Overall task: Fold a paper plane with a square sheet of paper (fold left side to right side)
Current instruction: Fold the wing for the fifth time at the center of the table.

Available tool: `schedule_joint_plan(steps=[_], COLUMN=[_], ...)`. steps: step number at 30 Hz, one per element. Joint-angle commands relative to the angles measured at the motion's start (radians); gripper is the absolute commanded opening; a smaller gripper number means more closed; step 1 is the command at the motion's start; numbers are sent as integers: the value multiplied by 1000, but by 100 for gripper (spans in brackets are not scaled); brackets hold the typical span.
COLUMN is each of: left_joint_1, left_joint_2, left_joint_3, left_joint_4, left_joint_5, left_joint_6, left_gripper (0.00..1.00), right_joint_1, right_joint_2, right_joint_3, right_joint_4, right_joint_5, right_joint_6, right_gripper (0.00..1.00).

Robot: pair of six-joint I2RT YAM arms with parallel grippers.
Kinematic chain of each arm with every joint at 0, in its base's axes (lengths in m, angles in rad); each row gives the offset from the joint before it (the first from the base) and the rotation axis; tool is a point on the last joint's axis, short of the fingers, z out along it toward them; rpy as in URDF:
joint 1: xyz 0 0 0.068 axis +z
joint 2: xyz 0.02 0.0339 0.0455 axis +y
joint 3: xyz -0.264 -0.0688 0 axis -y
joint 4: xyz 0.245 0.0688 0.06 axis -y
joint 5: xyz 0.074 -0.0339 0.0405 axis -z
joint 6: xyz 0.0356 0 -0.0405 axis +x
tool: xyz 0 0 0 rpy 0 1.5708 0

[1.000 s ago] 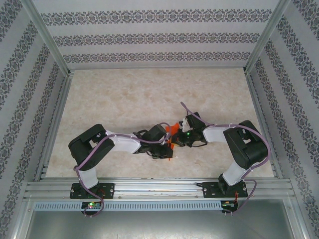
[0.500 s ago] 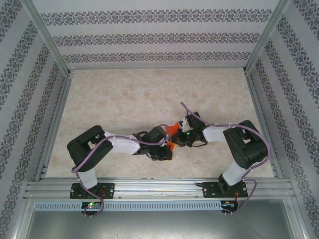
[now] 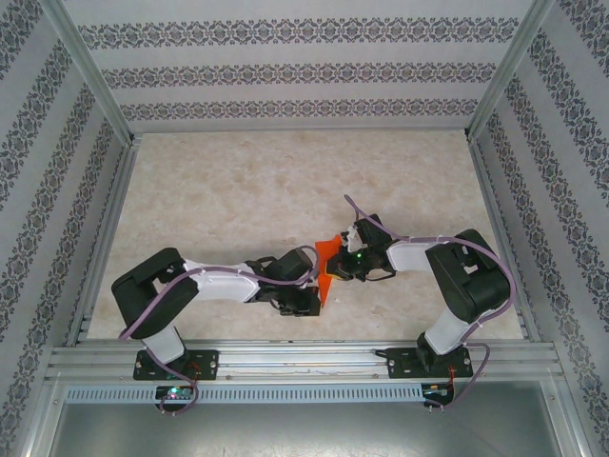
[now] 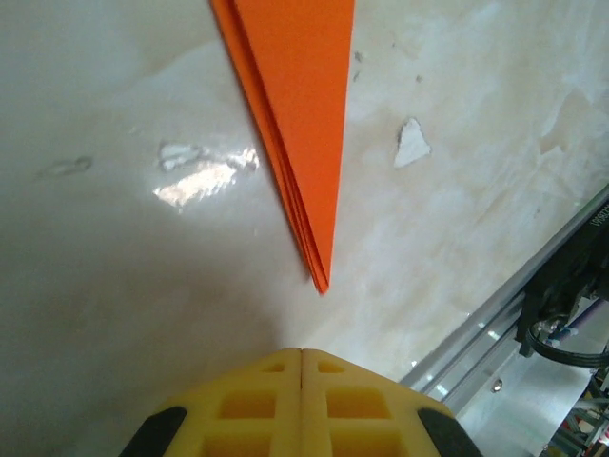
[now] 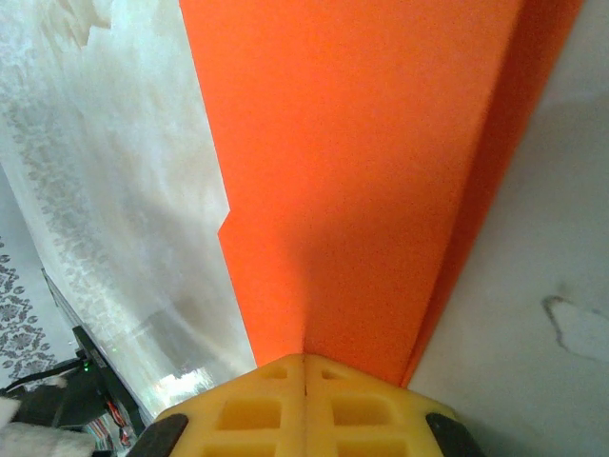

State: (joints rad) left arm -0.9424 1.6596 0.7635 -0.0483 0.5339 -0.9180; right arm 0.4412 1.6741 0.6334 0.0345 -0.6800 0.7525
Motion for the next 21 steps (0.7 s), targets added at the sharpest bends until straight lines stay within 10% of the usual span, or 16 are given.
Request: schedule_joint_plan(steps=[1, 21], left_joint_1=[6, 96], left_joint_2=[-84, 86], left_joint_3=[-3, 133], left_joint_4=[-59, 60], left_joint_5=[-40, -27], left_joint_6=[24, 66], left_gripper=[0, 0], right_joint_1=[9, 53], right_joint_2=[66, 52], right_joint_3=[-46, -32], right_joint_4=[-134, -93], right_joint_5=[168, 160], right_joint_6=[-7, 45], right_gripper=[0, 0])
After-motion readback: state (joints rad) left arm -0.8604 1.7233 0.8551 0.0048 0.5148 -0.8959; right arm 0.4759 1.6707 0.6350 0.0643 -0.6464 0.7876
